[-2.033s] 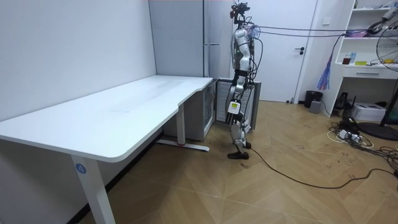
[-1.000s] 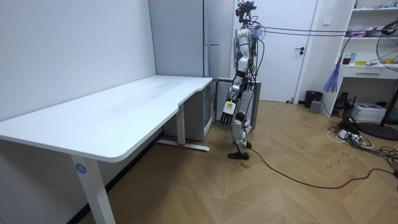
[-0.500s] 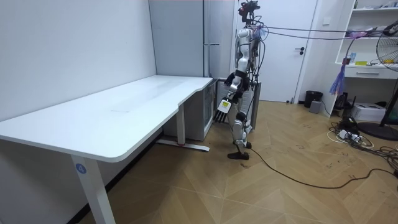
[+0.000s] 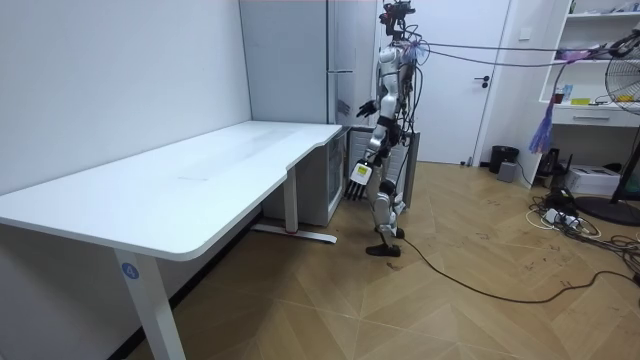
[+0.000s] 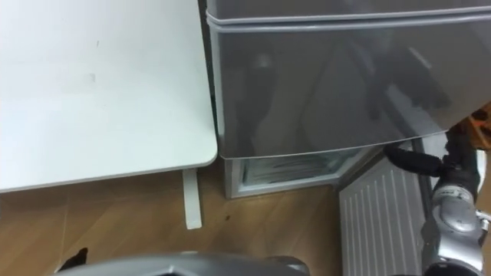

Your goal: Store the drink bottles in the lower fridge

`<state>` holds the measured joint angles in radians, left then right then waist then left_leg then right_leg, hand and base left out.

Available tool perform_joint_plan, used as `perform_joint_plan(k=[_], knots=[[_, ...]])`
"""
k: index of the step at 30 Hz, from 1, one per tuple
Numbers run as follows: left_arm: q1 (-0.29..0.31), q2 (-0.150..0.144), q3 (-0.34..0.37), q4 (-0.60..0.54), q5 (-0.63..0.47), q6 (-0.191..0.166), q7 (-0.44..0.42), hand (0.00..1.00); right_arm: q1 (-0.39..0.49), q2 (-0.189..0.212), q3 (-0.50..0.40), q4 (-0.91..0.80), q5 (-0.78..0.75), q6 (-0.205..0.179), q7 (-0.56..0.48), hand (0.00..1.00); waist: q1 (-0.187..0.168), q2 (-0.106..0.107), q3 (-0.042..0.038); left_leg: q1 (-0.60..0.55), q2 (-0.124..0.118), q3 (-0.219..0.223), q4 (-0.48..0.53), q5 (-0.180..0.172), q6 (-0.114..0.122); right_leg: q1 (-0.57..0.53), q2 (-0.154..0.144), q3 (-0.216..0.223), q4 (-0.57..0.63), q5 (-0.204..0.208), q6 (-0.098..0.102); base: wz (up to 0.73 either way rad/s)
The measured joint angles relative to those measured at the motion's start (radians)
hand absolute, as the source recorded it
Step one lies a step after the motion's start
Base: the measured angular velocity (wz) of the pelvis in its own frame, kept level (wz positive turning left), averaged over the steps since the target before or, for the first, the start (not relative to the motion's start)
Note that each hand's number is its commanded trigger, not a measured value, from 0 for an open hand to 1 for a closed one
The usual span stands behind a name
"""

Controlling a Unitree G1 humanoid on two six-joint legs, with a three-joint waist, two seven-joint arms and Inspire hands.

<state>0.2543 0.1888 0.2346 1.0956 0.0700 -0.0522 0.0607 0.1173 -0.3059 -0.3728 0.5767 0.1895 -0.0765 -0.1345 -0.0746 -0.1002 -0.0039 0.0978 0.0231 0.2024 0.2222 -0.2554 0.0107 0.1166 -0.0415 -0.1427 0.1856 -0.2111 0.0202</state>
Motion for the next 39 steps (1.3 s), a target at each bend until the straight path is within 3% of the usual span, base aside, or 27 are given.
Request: perform_joint_plan(k=[5, 14, 18, 23, 30, 34, 39], knots=[[0.009, 0.001, 0.0, -0.016, 0.013, 0.0, 0.0, 0.0, 0.002, -0.045, -0.014, -0.056, -0.013, 0.0, -0.028, 0.0, -0.009, 0.0, 0.0015, -0.006, 0.001, 0.001, -0.009, 0.0, 0.0, -0.004, 0.001, 0.005, 0.001, 0.004, 0.001, -0.03], [0.022, 0.001, 0.005, -0.043, 0.012, 0.011, 0.017, 0.0, 0.025, -0.052, -0.076, -0.062, -0.01, 0.003, -0.064, 0.0, -0.016, 0.007, -0.0038, 0.003, 0.0, 0.011, -0.018, 0.002, 0.0, -0.012, 0.002, 0.008, -0.001, 0.004, 0.001, -0.03], [0.025, 0.0, 0.019, -0.045, 0.012, 0.013, 0.021, 0.0, 0.024, -0.052, -0.127, -0.024, 0.021, 0.003, -0.08, 0.0, -0.029, 0.001, 0.0006, 0.008, 0.0, 0.011, -0.023, 0.002, 0.0, -0.01, 0.003, 0.009, -0.001, 0.004, 0.001, -0.01], [0.033, 0.001, 0.026, -0.056, 0.012, 0.021, 0.021, 0.0, 0.022, -0.06, -0.178, 0.067, 0.06, 0.013, -0.096, 0.0, -0.052, -0.009, 0.0016, 0.001, 0.0, 0.012, -0.024, 0.002, 0.0, -0.018, 0.002, 0.004, -0.001, 0.004, 0.001, -0.01], [0.047, 0.001, 0.039, -0.082, 0.012, 0.03, 0.012, 0.0, -0.005, -0.115, -0.205, 0.25, 0.181, 0.026, -0.104, 0.0, -0.065, -0.016, -0.0016, 0.0, 0.001, 0.015, -0.024, 0.003, -0.001, -0.015, 0.005, 0.015, 0.0, 0.004, 0.001, -0.03], [0.048, 0.003, 0.082, -0.075, 0.012, 0.03, -0.01, 0.0, -0.037, -0.152, -0.252, 0.399, 0.28, 0.028, -0.088, 0.0, -0.064, -0.029, -0.0056, 0.0, 0.001, 0.008, -0.023, 0.003, -0.001, -0.005, 0.005, 0.009, 0.0, 0.004, 0.001, 0.04], [0.065, 0.005, 0.086, -0.073, 0.012, 0.05, -0.012, 0.0, -0.027, -0.153, -0.287, 0.478, 0.335, 0.049, -0.06, 0.0, -0.066, -0.031, -0.0067, 0.0, 0.001, 0.0, -0.027, 0.003, -0.001, 0.0, 0.005, 0.004, -0.001, 0.004, 0.001, 0.05]])
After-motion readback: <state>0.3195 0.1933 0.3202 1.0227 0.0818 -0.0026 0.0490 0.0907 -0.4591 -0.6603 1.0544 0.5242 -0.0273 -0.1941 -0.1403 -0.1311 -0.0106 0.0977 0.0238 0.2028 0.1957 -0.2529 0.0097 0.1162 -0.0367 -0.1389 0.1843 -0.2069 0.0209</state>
